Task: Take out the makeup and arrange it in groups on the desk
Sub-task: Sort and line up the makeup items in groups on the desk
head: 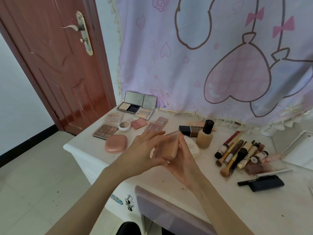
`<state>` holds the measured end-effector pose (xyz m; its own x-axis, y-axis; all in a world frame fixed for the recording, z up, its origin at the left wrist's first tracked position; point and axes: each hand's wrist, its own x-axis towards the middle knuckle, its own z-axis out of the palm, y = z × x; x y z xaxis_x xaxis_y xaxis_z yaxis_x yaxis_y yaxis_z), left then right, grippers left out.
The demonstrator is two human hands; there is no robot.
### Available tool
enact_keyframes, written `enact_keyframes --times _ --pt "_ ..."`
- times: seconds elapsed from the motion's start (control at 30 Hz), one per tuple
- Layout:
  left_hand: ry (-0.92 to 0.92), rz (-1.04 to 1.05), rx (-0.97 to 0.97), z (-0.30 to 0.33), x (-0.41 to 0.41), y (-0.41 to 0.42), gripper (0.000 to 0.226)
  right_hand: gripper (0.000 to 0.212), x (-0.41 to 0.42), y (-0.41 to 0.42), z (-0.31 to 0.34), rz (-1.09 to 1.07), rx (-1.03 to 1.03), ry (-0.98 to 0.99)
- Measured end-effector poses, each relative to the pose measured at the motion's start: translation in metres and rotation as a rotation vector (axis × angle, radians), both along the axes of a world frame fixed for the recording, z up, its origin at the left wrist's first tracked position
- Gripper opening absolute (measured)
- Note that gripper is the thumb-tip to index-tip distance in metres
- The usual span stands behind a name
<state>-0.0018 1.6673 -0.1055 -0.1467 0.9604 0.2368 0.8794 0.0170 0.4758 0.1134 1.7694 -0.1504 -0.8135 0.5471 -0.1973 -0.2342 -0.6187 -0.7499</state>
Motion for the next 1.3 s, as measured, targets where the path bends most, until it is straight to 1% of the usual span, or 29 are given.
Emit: enact_keyframes --times 0.07,0.17,0.3,0.4,0.5,0.57,0.63,0.67,0.7,0.77,0.8,0.83,0.9,0.97,1.03,1.13,1.2,1.23,1.27,1.3 --pt "-0.05 -0.017 -0.026 0.009 0.0 -0.001 0.071 0.075 0.002 -0.001 0.002 0.045 -0.041 0.038" --pt "-0.128 -0.022 -0.04 0.017 0.001 -0.002 0.073 0.068 0.006 -0.001 0.005 0.111 -0.056 0.071" --pt "-0.149 -0.065 -0.053 0.019 0.002 -0.002 0.074 0.062 0.006 -0.003 0.011 0.133 -0.082 0.083" --pt "-0.172 -0.048 -0.085 0.022 -0.002 -0.002 0.073 0.059 0.004 -0.005 0.01 0.129 -0.072 0.074" --pt "-0.16 -0.047 -0.115 0.028 -0.005 -0.002 0.068 0.058 0.003 -0.005 0.009 0.131 -0.088 0.095" --pt "-0.256 -0.067 -0.154 0.031 -0.013 0.0 0.062 0.059 0.003 -0.005 0.008 0.135 -0.082 0.093" --pt "-0.384 -0.096 -0.196 0.034 -0.026 0.001 0.051 0.06 0.003 -0.003 0.007 0.139 -0.086 0.091" --pt "-0.411 -0.084 -0.197 0.034 -0.031 0.002 0.045 0.062 0.002 -0.002 0.007 0.135 -0.093 0.089" --pt "-0.44 -0.061 -0.165 0.035 -0.035 0.004 0.04 0.063 0.001 0.0 0.007 0.128 -0.107 0.083" --pt "-0.547 0.0 -0.035 0.037 -0.042 0.008 0.033 0.066 -0.003 0.003 0.007 0.122 -0.133 0.062" --pt "-0.562 0.03 0.026 0.039 -0.045 0.012 0.031 0.067 -0.006 0.005 0.007 0.12 -0.143 0.04" --pt "-0.55 0.055 0.064 0.042 -0.048 0.017 0.029 0.067 -0.01 0.006 0.008 0.123 -0.15 0.015" --pt "-0.513 0.1 0.074 0.049 -0.058 0.029 0.024 0.064 -0.02 0.01 0.01 0.124 -0.165 -0.012" --pt "-0.475 0.131 0.083 0.056 -0.071 0.044 0.021 0.057 -0.031 0.017 0.012 0.103 -0.171 -0.026" --pt "-0.426 0.154 0.094 0.065 -0.086 0.062 0.017 0.047 -0.039 0.023 0.017 0.092 -0.134 -0.03" --pt "-0.355 0.163 0.088 0.078 -0.106 0.084 0.015 0.037 -0.053 0.037 0.022 0.07 -0.081 -0.018" --pt "-0.327 0.176 0.099 0.086 -0.117 0.093 0.016 0.034 -0.066 0.049 0.019 0.008 -0.057 -0.044" --pt "-0.312 0.184 0.111 0.088 -0.122 0.097 0.016 0.032 -0.073 0.055 0.017 -0.026 0.002 -0.086" --pt "-0.293 0.197 0.128 0.09 -0.127 0.099 0.016 0.032 -0.081 0.061 0.014 -0.053 0.157 -0.169" --pt "-0.274 0.21 0.151 0.089 -0.133 0.102 0.016 0.033 -0.089 0.066 0.013 -0.077 0.404 -0.296"
